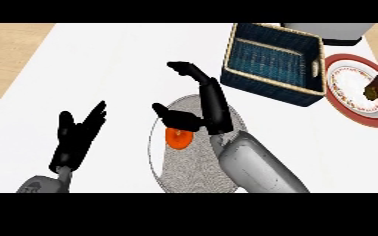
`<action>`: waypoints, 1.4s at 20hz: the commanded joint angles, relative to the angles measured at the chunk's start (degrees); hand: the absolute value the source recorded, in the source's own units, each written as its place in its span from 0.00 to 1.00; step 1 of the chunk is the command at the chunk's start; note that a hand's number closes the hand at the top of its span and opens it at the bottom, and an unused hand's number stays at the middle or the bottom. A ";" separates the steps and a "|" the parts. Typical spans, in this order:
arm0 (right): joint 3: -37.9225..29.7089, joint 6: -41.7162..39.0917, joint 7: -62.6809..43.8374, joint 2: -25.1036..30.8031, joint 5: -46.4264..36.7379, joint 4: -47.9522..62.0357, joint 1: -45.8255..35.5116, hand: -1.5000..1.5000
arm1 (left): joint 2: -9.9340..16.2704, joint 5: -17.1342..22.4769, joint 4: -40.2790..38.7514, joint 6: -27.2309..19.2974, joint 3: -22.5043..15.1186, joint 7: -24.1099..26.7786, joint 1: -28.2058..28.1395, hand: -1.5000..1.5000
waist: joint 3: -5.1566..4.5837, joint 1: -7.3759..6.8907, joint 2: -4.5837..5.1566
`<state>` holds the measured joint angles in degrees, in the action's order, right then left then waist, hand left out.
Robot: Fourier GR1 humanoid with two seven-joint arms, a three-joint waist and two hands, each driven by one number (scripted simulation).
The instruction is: Pick the squash from the placemat and place it in the basket
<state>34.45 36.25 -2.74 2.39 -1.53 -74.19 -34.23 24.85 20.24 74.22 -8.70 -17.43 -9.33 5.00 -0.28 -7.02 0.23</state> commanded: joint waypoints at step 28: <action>4.19 -50.59 -82.32 -1.16 -1.41 4.44 -47.22 0.00 | 0.19 0.19 4.71 -5.11 2.24 -2.32 -10.95 0.50 | 0.31 8.93 -1.85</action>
<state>40.00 -6.22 -68.90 1.75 -6.56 -66.79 -78.22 25.58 20.44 78.70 -12.89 -14.42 -9.27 -4.58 0.31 1.68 -1.99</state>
